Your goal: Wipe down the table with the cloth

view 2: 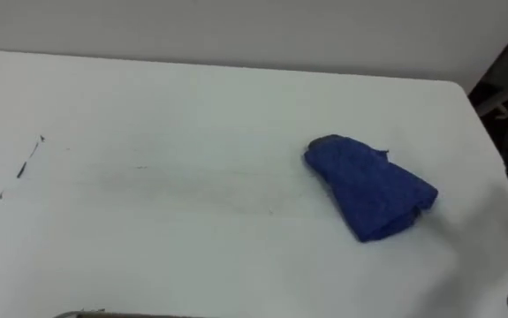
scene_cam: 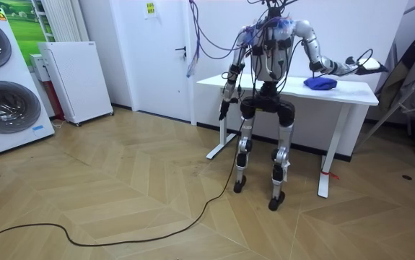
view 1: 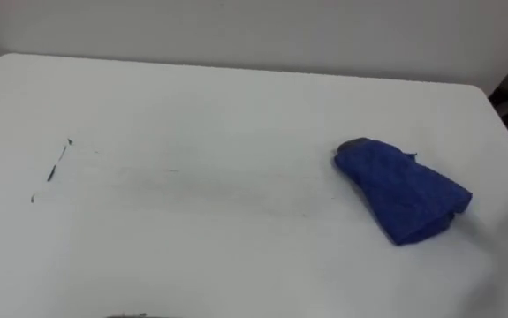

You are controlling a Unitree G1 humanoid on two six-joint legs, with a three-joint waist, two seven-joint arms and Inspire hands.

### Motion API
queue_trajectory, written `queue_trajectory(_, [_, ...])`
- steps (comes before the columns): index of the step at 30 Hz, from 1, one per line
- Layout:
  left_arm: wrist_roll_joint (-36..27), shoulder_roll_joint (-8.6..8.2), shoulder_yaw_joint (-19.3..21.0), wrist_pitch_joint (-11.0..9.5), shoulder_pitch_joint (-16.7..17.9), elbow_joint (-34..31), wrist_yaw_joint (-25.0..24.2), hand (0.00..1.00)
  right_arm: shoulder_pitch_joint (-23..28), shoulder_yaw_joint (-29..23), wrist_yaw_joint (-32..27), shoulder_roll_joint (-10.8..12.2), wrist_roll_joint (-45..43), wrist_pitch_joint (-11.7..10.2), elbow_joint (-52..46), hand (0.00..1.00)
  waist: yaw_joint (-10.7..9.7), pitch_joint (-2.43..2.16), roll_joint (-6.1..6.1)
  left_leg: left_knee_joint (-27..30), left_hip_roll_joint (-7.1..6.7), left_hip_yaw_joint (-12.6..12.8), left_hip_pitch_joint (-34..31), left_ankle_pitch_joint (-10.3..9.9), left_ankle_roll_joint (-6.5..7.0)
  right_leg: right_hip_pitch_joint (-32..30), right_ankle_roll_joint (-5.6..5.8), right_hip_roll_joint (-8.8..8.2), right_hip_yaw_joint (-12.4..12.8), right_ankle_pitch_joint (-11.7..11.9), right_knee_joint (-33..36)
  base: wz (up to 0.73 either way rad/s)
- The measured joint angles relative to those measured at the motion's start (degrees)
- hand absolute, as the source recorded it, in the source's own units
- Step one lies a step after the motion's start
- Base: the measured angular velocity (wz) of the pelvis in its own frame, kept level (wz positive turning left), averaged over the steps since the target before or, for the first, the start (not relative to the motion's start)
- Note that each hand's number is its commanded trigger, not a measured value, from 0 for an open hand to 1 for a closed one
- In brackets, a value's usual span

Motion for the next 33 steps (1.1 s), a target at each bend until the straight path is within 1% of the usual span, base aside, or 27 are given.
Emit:
queue_trajectory(1, [0.0, 0.0, 0.1, 0.0, 0.0, 0.0, 0.0, 0.0, 0.6, -1.0, -0.6, -0.3, 1.6, 0.1, 1.3, 0.0, 0.0, 0.11, -0.43, -0.2, 0.01, 0.1, 0.0, 0.0, 0.0, 0.0, 0.0, 0.02, 0.3, 0.0, 0.0, -0.09])
queue_trajectory(2, [0.0, 0.02, 0.2, 0.0, 0.0, 0.0, -0.1, 0.0, 1.1, -2.2, -0.9, -0.6, 3.4, 0.1, 2.8, 0.0, -0.1, -0.07, -0.25, -0.1, 0.08, 0.4, 0.0, 0.0, 0.0, -0.1, -0.01, 0.1, 1.0, 0.0, 0.0, -0.1])
queue_trajectory(3, [0.0, 0.05, 0.3, 0.0, 0.0, 0.0, -0.1, 0.0, 1.3, -2.6, -1.1, -0.8, 4.4, 0.1, 3.7, 0.0, -0.1, -0.1, -0.26, -0.1, 0.12, 0.6, 0.0, 0.0, 0.0, -0.2, -0.05, 0.13, 1.3, 0.0, 0.0, -0.13])
queue_trajectory(5, [-0.3, 0.21, 0.3, 0.1, -0.1, 0.0, -0.1, 0.0, 1.8, -4.3, -2.6, -1.6, 9.3, 0.2, 7.7, 0.0, -0.5, -0.11, -0.2, 0.0, 0.15, 0.7, -0.1, 0.0, 0.01, -0.3, -0.12, 0.14, 1.5, 0.1, 0.1, -0.07])
queue_trajectory(7, [-0.5, 0.32, 0.3, 0.3, 0.2, -0.2, -0.1, 0.0, 2.3, -4.8, -3.8, -1.8, 13.4, 0.3, 10.4, 0.0, -1.2, -0.1, -0.24, 0.0, 0.2, 0.7, -0.1, 0.0, 0.0, -0.3, -0.12, 0.23, 1.7, 0.1, 0.0, -0.02])
queue_trajectory(8, [-0.5, 0.38, 0.3, 0.5, 0.2, -0.3, -0.1, 0.0, 2.6, -5.5, -4.6, -1.8, 15.2, 0.2, 12.7, 0.0, -1.4, -0.1, -0.27, 0.0, 0.21, 0.7, -0.1, 0.0, 0.0, -0.3, -0.13, 0.36, 2.3, 0.1, -0.1, -0.03])
queue_trajectory(10, [0.0, 0.58, 0.4, 0.6, 0.5, -1.1, -0.3, 0.0, 3.8, -6.8, -5.2, -1.8, 18.3, 0.3, 16.7, 0.0, -1.4, -0.16, -0.5, 0.0, 0.2, 0.7, 0.0, 0.0, 0.0, -0.1, -0.17, 0.55, 3.0, 0.1, -0.7, 0.0])
queue_trajectory(12, [0.0, 0.79, 1.7, 0.9, 0.6, -1.4, -0.8, 0.0, 4.4, -8.4, -5.5, -1.8, 21.7, 0.7, 20.8, 0.0, -1.4, -0.1, -0.64, 0.0, 0.16, 0.7, 0.0, 0.0, 0.0, 0.0, -0.23, 0.62, 3.4, 0.1, -1.0, -0.02])
queue_trajectory(14, [0.0, 1.79, 2.3, 1.7, 0.7, -1.4, -1.0, 0.0, 5.1, -10.2, -6.3, -1.8, 26.6, 0.8, 25.6, 0.0, -1.6, -0.05, -0.77, 0.1, 0.06, 0.7, -0.1, 0.0, 0.0, 0.0, -0.23, 0.68, 4.2, 0.1, -1.2, -0.02])
queue_trajectory(16, [0.0, 2.44, 2.5, 1.9, 1.1, -1.4, -1.0, 0.0, 6.2, -10.8, -6.4, -1.8, 30.0, 0.8, 29.7, 0.0, -1.7, 0.02, -0.8, 0.2, 0.02, 0.7, -0.2, -0.2, 0.07, 0.5, -0.3, 0.78, 4.5, 0.2, -2.0, 0.02])
queue_trajectory(18, [0.0, 2.54, 2.5, 1.9, 1.7, -1.4, -1.0, 0.0, 7.0, -10.8, -6.8, -1.8, 33.2, 0.9, 33.0, 0.0, -1.6, 0.05, -0.3, 1.1, 0.15, 0.7, -0.3, -0.9, 0.07, 0.5, -0.3, 0.9, 4.7, 0.2, -2.0, -0.03])
queue_trajectory(20, [0.1, 2.54, 2.5, 2.2, 2.1, -1.4, -1.0, 0.0, 8.7, -11.0, -6.7, -1.7, 36.9, 0.9, 36.6, 0.0, -1.7, 0.1, 0.83, 1.9, 0.4, 0.6, -0.9, -1.9, 0.11, 0.4, -0.3, 1.18, 4.7, 0.2, -1.8, -0.04])
queue_trajectory(21, [0.1, 2.57, 2.6, 2.3, 2.1, -1.4, -1.0, 0.0, 9.0, -11.0, -6.7, -1.6, 37.7, 0.9, 37.6, 0.0, -1.7, 0.15, 0.97, 1.8, 0.41, 0.5, -0.9, -1.9, 0.11, 0.4, -0.3, 1.19, 4.8, 0.2, -1.8, 0.0])
queue_trajectory(23, [0.0, 2.57, 2.5, 2.6, 2.0, -1.5, -1.0, 0.0, 9.4, -10.5, -6.0, -0.4, 40.3, 1.3, 40.8, 0.0, -1.4, 0.21, 1.33, 1.9, 0.77, 0.5, -1.0, -2.1, -0.09, 0.3, -0.37, 1.5, 4.9, 0.2, -1.8, -0.02])
queue_trajectory(25, [0.1, 2.48, 2.4, 2.9, 1.6, -1.5, -1.1, 0.0, 9.9, -10.3, -4.6, 0.6, 41.1, 1.9, 42.6, 0.0, -1.4, 0.13, 1.67, 1.9, 0.97, 0.4, -0.9, -2.1, -0.23, 0.4, -0.45, 1.72, 4.7, 0.3, -1.8, -0.02])
queue_trajectory(27, [0.1, 2.13, 2.0, 2.9, 1.3, -1.3, -1.1, 0.0, 10.6, -8.8, -3.8, 1.8, 41.1, 2.5, 44.0, 0.0, -1.2, 0.08, 2.12, 2.0, 1.05, 0.4, -0.8, -2.2, -0.3, 0.6, -0.46, 1.8, 4.4, 0.3, -1.8, 0.0])
queue_trajectory(28, [0.6, 1.87, 1.7, 2.9, 1.2, -0.9, -1.1, 0.0, 11.1, -7.4, -3.2, 3.0, 41.0, 2.9, 44.0, 0.0, -1.1, 0.02, 2.33, 2.0, 1.05, 0.4, -0.9, -2.2, -0.33, 0.7, -0.48, 1.8, 4.3, 0.3, -1.8, 0.0])
queue_trajectory(29, [0.7, 1.64, 1.4, 3.0, 0.8, -0.5, -1.1, 0.0, 11.1, -5.9, -2.7, 4.3, 40.9, 3.3, 44.2, 0.0, -1.1, 0.06, 2.68, 2.1, 1.04, 0.4, -0.9, -2.2, -0.33, 0.8, -0.53, 1.81, 4.3, 0.3, -1.8, 0.0])
queue_trajectory(30, [0.7, 1.63, 1.0, 3.0, 0.9, -0.3, -1.1, 0.0, 11.1, -5.0, -2.2, 5.0, 40.6, 3.4, 44.4, 0.0, -1.0, 0.12, 2.95, 2.1, 1.04, 0.4, -0.9, -2.3, -0.33, 0.8, -0.55, 1.82, 4.3, 0.3, -1.7, -0.04])
queue_trajectory(31, [0.6, 1.56, 0.0, 3.0, 0.9, 0.2, -1.1, 0.0, 11.0, -2.5, -1.5, 6.3, 40.2, 3.6, 44.9, 0.0, -0.8, 0.05, 3.08, 2.1, 1.04, 0.4, -0.7, -2.3, -0.35, 0.9, -0.55, 1.82, 4.3, 0.3, -1.7, -0.09])
queue_trajectory(32, [0.6, 1.22, -0.7, 3.0, 0.8, 0.6, -1.1, 0.0, 10.9, -0.2, -0.2, 7.5, 39.7, 4.3, 45.1, 0.0, -0.4, 0.14, 3.31, 1.9, 1.03, 0.4, -0.1, -2.3, -0.33, 1.0, -0.58, 1.82, 4.2, 0.3, -1.7, -0.11])
queue_trajectory(33, [0.7, 1.04, -1.2, 3.0, 0.8, 0.9, -1.1, 0.0, 10.9, 1.0, 0.3, 8.0, 39.0, 4.6, 45.1, 0.0, -0.1, 0.15, 3.52, 1.9, 1.03, 0.4, 0.1, -2.4, -0.33, 1.0, -0.58, 1.82, 4.1, 0.3, -1.8, -0.15])
